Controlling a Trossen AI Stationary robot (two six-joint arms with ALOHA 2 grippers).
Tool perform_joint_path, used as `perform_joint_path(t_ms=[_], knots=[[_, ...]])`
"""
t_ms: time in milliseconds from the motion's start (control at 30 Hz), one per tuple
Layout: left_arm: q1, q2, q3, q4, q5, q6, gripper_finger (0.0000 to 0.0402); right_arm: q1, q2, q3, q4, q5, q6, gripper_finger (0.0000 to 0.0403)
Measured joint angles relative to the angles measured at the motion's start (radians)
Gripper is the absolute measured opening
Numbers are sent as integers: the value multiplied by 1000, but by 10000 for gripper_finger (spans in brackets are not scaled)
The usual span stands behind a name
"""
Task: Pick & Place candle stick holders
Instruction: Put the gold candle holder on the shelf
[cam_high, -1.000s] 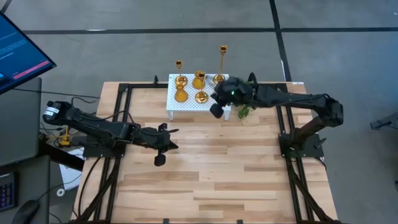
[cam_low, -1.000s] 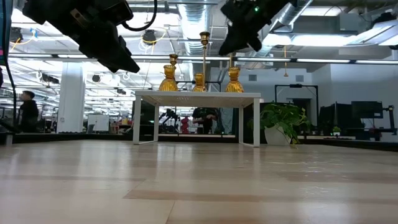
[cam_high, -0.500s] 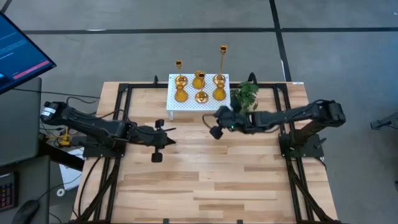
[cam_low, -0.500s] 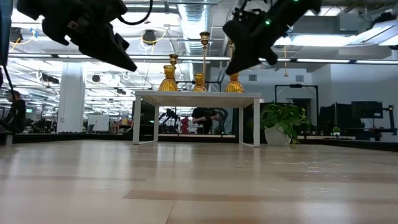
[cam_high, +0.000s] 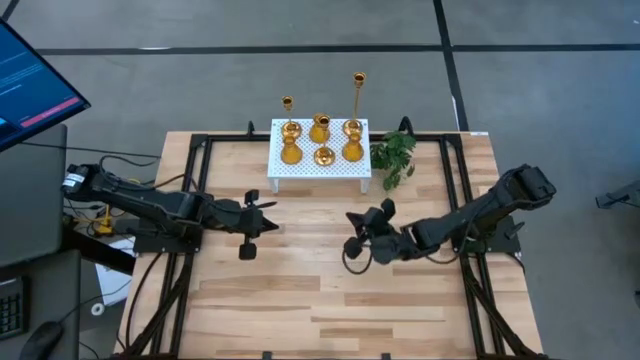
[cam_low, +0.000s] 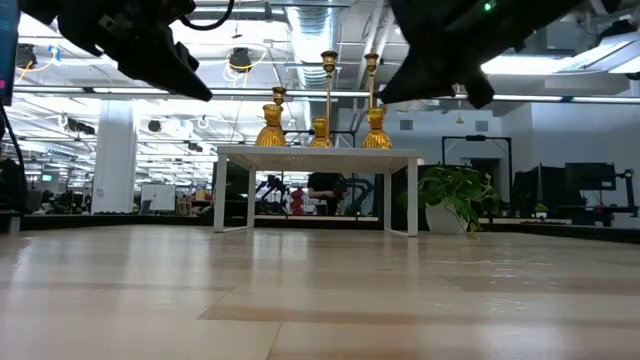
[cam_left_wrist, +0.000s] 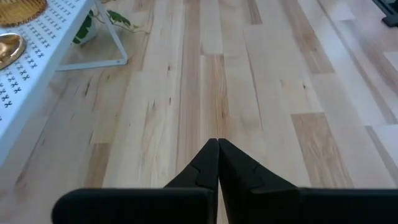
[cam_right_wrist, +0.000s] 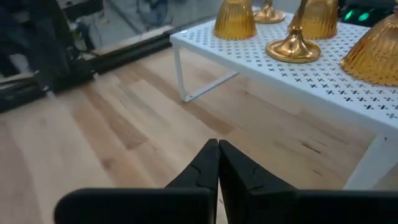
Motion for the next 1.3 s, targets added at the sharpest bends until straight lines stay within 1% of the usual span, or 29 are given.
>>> perform_joint_path(t_ms=[67, 133, 333, 433, 533, 600, 667, 767, 867, 1000, 1100, 1200, 1300], knots=[[0, 0, 0, 2, -1, 0, 7, 14, 35, -1, 55, 61, -15, 0], [0, 0, 0, 3, -13, 6, 7, 5, 83, 2, 169, 92, -57, 0], [0, 0, 0, 3, -125, 10, 8, -96, 291, 0, 565, 68, -226, 0], [0, 0, 0, 2, -183, 35, 8, -153, 371, 0, 793, 70, -367, 0], [0, 0, 0, -2, -222, 41, 8, -200, 430, 0, 1014, 107, -560, 0], [0, 0, 0, -7, -229, 43, 8, -230, 455, 0, 1140, 119, -688, 0], [0, 0, 0, -6, -230, 43, 8, -259, 470, 2, 1245, 111, -780, 0], [0, 0, 0, -6, -232, 43, 8, -301, 485, 2, 1332, 47, -858, 0], [0, 0, 0, -6, -233, 43, 8, -348, 485, 2, 1359, -23, -858, 0], [0, 0, 0, -6, -233, 43, 8, -404, 486, 2, 1375, -38, -853, 0], [0, 0, 0, -6, -233, 44, 8, -439, 486, 3, 1402, -88, -851, 0], [2, 0, 0, -6, -233, 43, 8, -463, 486, 30, 1387, -112, -837, 0], [2, 0, 0, -6, -233, 43, 8, -475, 485, 82, 1320, -122, -837, 0]])
